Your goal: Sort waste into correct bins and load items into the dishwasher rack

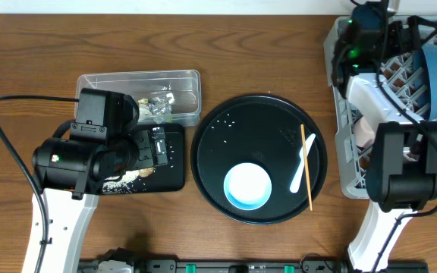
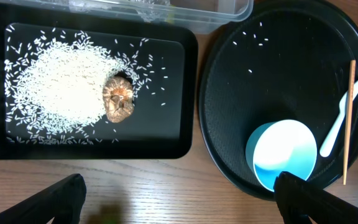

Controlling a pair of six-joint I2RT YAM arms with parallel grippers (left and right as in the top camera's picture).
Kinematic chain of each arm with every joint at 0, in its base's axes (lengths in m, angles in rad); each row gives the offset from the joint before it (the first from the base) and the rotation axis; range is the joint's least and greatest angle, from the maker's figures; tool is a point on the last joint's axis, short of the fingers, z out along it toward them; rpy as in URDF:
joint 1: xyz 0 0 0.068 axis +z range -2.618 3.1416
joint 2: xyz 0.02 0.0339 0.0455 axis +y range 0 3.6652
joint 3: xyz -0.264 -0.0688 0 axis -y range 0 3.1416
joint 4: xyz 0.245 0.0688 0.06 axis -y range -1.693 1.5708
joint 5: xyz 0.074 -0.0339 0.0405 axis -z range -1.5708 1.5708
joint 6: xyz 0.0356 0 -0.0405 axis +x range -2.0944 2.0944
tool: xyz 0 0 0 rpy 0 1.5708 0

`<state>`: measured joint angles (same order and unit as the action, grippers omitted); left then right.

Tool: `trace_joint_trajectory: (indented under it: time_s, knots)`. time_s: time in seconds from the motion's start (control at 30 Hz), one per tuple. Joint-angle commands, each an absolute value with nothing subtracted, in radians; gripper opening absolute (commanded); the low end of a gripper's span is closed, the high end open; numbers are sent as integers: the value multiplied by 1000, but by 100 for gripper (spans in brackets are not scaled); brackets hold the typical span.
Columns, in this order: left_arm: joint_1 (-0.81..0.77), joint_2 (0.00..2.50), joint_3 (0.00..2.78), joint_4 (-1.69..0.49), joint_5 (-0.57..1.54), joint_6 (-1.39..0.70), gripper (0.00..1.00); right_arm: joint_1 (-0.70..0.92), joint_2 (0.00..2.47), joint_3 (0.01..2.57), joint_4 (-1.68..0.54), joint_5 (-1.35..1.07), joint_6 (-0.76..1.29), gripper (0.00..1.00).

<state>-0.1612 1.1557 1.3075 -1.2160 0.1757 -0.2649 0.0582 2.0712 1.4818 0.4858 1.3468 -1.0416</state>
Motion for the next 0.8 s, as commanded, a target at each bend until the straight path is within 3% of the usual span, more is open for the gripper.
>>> trace_joint_trajectory:
  time_s: [0.0,0.37,0.77]
  knots:
    - [-163,1156,1312,-1219,163,-263,98,98,2074,1545,490,1415,-1010,90]
    - [-163,1156,1312,-1219,163,-263,98,114,2002,1740,495,1538,-1056,96]
    - [-163,1156,1312,-1219,163,-263,98,113,1680,1866,543,1573,-1090,99]
